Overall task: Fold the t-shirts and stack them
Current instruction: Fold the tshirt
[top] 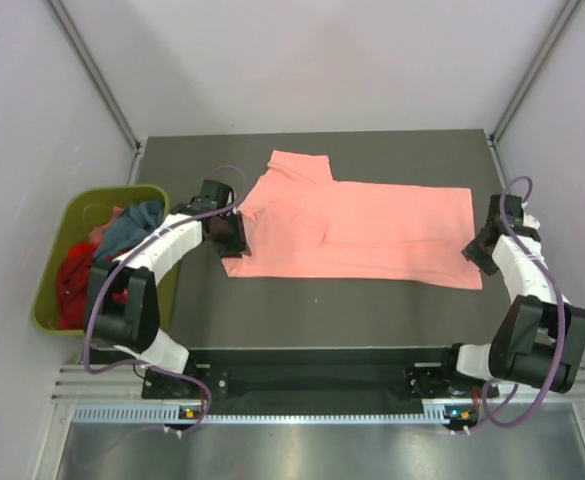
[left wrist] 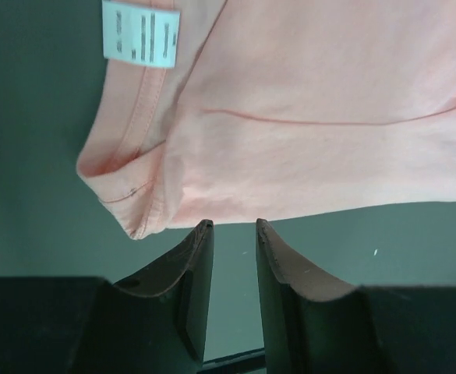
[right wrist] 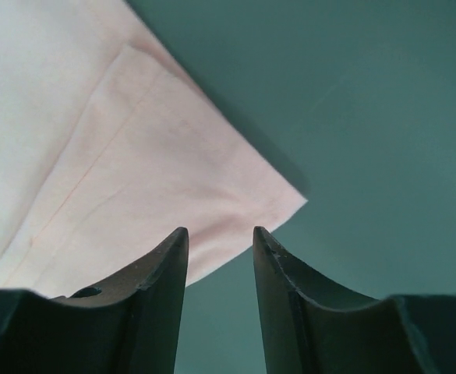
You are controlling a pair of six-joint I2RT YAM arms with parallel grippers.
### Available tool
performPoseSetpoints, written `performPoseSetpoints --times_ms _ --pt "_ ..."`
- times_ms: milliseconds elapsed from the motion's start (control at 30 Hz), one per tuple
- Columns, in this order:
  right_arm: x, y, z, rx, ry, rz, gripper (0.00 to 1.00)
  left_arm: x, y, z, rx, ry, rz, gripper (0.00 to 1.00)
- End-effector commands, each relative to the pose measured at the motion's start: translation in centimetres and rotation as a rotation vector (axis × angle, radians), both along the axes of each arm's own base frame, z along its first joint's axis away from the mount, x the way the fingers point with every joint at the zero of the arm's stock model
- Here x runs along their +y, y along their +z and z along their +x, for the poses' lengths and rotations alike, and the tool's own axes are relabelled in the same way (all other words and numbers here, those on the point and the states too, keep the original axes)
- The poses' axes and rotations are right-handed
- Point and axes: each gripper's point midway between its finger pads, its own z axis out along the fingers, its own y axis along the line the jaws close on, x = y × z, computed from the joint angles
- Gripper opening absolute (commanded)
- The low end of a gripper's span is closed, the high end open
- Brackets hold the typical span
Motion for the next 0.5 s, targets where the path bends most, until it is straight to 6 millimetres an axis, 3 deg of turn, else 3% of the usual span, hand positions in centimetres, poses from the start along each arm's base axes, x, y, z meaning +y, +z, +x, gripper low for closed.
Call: performPoseSetpoints --times_ms 0,267,467 --pt "-1.9 1.0 -1.3 -0.002 -0.115 -0.041 0.40 -0.6 -2.4 -0.8 0.056 -0.031 -0.025 0.34" --pt "-2.6 -1.7 -2.2 0.049 -0.153 -0.045 0.41 0.5 -6.8 -1.9 0.168 0.011 0.042 0.32" --pt "-3.5 -3.3 -2.5 0.051 -0.161 -0.063 0.40 3.1 -8.9 -2.5 0.211 0.067 0.147 0.32"
